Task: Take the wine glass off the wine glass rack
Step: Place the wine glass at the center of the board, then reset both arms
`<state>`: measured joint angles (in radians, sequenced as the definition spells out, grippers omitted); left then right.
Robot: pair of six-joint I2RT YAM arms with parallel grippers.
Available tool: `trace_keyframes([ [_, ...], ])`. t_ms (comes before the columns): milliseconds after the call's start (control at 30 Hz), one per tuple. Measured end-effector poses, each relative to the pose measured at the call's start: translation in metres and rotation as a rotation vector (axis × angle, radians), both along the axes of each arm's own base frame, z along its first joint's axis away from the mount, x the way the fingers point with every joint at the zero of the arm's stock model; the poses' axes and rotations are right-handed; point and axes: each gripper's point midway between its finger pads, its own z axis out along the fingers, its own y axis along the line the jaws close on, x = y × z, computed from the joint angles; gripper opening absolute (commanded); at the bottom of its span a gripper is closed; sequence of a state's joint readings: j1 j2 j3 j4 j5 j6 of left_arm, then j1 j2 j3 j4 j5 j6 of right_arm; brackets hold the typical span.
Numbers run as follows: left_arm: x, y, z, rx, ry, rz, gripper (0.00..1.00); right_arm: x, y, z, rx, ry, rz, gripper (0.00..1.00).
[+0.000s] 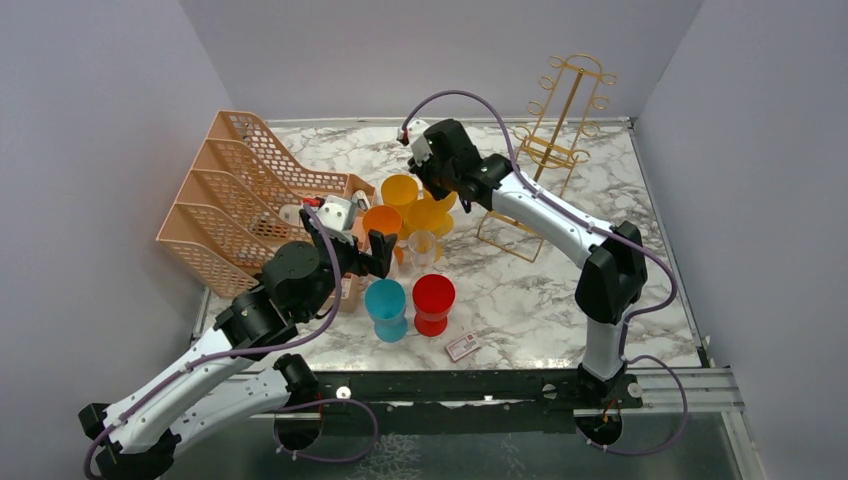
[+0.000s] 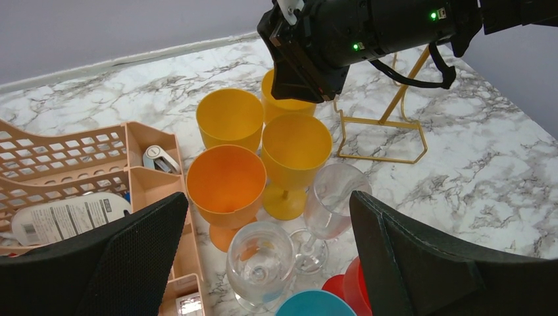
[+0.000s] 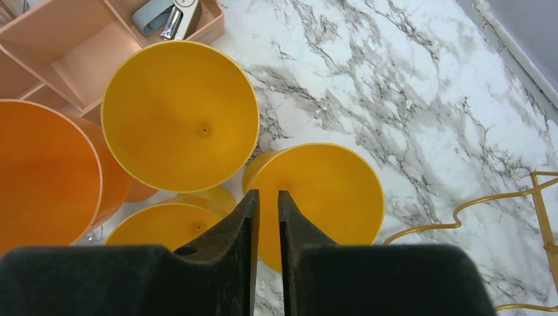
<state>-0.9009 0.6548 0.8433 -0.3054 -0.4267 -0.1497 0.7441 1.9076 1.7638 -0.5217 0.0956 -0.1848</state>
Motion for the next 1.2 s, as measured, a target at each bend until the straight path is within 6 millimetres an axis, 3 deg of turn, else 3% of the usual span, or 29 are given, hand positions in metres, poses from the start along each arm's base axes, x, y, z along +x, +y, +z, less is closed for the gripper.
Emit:
trace_keyframes([
  [200,0.0,-0.001,-0.004,0.013,0.01,0.0,0.99,0.0,0.0,0.01,-0.001,-0.004,0.006,0.25],
  [333,0.004,-0.001,-0.011,0.037,0.028,0.013,0.99,-0.001,0.003,0.033,0.034,-0.026,0.021,0.34],
  [400,0.007,0.001,-0.015,0.059,0.04,0.038,0.99,-0.006,0.005,0.051,0.072,-0.04,0.036,0.45],
  [433,0.01,0.002,-0.014,0.068,0.042,0.056,0.99,-0.011,0.004,0.063,0.096,-0.051,0.047,0.57],
  [500,0.016,0.003,-0.012,0.085,0.042,0.088,0.99,-0.023,0.0,0.094,0.161,-0.09,0.064,0.7],
  [600,0.027,0.003,-0.012,0.124,0.047,0.13,0.99,-0.053,-0.022,0.156,0.296,-0.214,0.084,0.78],
  [700,0.045,0.009,-0.018,0.17,0.068,0.185,0.99,-0.09,-0.056,0.218,0.447,-0.389,0.091,0.83],
  [767,0.061,0.025,-0.019,0.176,0.084,0.251,0.99,-0.115,-0.085,0.261,0.548,-0.525,0.074,0.85],
  [900,0.093,0.1,-0.012,0.134,0.116,0.469,0.99,-0.126,-0.13,0.313,0.645,-0.703,-0.067,0.91],
  [967,0.097,0.125,-0.001,0.106,0.113,0.533,0.99,-0.112,-0.148,0.313,0.624,-0.727,-0.191,0.93],
  [1067,0.099,0.141,0.024,0.06,0.099,0.566,0.99,-0.072,-0.188,0.288,0.546,-0.678,-0.37,0.93],
  [1133,0.099,0.145,0.042,0.029,0.084,0.576,0.99,-0.037,-0.248,0.261,0.488,-0.612,-0.537,0.96],
  [1200,0.095,0.144,0.061,-0.011,0.058,0.57,0.99,-0.019,-0.312,0.234,0.443,-0.543,-0.711,1.0],
])
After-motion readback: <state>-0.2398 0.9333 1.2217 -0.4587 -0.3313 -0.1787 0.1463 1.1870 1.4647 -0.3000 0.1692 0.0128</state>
